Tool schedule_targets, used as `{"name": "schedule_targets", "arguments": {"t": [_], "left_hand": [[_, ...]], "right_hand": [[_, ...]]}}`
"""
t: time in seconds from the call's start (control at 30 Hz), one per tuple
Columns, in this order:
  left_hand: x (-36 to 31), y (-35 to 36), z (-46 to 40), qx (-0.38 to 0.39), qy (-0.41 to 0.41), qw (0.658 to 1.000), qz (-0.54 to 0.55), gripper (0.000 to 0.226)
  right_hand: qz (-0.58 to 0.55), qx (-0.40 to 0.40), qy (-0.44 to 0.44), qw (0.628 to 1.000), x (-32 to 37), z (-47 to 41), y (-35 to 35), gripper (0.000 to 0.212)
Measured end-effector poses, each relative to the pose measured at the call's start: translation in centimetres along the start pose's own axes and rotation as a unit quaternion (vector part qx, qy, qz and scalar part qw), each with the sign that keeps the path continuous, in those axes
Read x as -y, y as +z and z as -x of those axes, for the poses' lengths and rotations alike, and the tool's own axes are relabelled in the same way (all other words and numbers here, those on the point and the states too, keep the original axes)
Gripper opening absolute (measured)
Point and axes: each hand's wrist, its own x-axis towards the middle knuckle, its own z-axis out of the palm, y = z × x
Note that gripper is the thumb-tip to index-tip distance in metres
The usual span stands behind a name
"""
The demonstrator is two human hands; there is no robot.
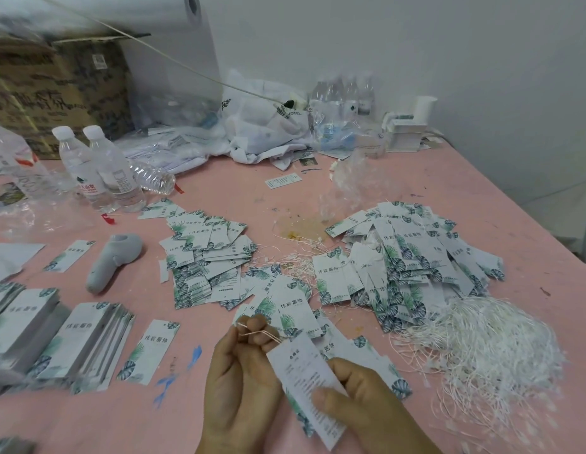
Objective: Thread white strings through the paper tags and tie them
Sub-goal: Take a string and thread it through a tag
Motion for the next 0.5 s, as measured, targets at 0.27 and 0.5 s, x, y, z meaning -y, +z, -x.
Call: {"name": "schedule_targets", "arguments": {"t": [0.27, 0.5], "left_hand": [[0.4, -0.2, -0.3, -0.079, -0.017, 0.993, -0.081, 0.010], [1.1, 0.1, -0.2, -0.099, -0.043, 0.983, -0.151, 0.037]], "right_hand": [[0.010, -0.116, -0.020, 0.993, 0.3, 0.1, -0.8, 0.035], [-0.053, -0.118, -0.037, 0.991, 0.0, -0.3, -1.2, 0.014]]}}
